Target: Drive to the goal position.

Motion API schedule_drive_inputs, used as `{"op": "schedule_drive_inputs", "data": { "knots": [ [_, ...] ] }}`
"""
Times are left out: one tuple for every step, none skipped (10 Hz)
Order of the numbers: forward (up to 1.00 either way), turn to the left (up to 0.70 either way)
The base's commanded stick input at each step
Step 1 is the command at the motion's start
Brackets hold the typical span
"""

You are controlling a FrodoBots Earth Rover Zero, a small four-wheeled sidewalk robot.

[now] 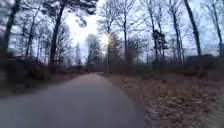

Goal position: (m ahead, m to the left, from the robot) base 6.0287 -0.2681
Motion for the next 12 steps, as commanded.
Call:
{"op": "schedule_drive_inputs", "data": {
  "knots": [
    [0.85, 0.0],
    [0.85, 0.18],
    [0.85, 0.27],
    [0.85, 0.1],
    [0.85, 0.0],
    [0.85, 0.0],
    [0.85, 0.08],
    [0.85, 0.32],
    [0.85, 0.34],
    [0.85, 0.06],
    [0.85, 0.0],
    [0.85, 0.0]
  ]
}}
